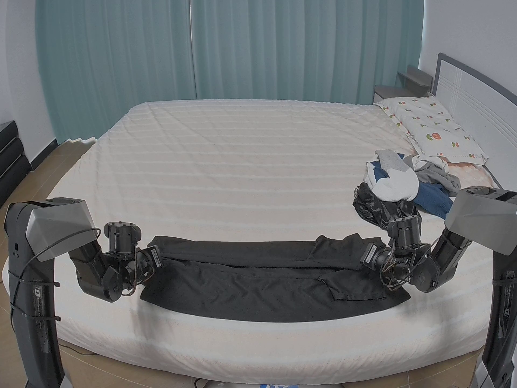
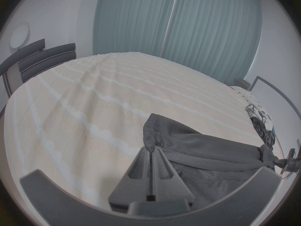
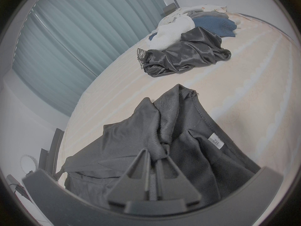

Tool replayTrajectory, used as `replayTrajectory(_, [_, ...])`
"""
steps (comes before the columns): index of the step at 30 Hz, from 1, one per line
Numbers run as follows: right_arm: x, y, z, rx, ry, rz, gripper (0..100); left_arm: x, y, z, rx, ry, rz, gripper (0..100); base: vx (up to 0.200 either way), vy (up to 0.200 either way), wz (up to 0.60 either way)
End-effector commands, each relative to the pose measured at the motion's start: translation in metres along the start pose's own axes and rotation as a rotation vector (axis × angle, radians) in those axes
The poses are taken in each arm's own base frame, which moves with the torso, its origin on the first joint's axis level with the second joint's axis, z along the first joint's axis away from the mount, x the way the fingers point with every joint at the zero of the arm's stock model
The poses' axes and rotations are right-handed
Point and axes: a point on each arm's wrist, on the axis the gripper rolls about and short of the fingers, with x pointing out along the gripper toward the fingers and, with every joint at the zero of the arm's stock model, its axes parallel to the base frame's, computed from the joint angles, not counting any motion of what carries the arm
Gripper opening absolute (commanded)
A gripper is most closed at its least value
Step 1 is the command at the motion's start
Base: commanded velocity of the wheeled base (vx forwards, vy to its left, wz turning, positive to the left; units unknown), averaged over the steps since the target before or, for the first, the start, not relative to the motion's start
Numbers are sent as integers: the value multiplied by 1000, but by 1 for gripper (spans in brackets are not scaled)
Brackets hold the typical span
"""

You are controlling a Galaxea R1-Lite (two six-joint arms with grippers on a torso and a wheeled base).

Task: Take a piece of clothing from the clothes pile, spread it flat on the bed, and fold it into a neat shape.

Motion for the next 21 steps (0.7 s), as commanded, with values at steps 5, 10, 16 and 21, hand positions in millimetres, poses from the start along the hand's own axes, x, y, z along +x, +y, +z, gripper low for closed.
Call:
replayTrajectory(5, [-2,1,1,-8,-2,3,100,-3,-2,-4,6,13,-3,100,0,0,0])
replayTrajectory(10, [-20,10,23,6,-74,44,100,-7,-2,2,0,-8,-7,100,0,0,0])
replayTrajectory(16, [-29,17,43,17,-128,98,100,-16,7,27,-45,-66,1,100,0,0,0])
replayTrajectory(21, [-18,18,40,9,-59,132,100,-14,4,32,-120,-73,-16,100,0,0,0])
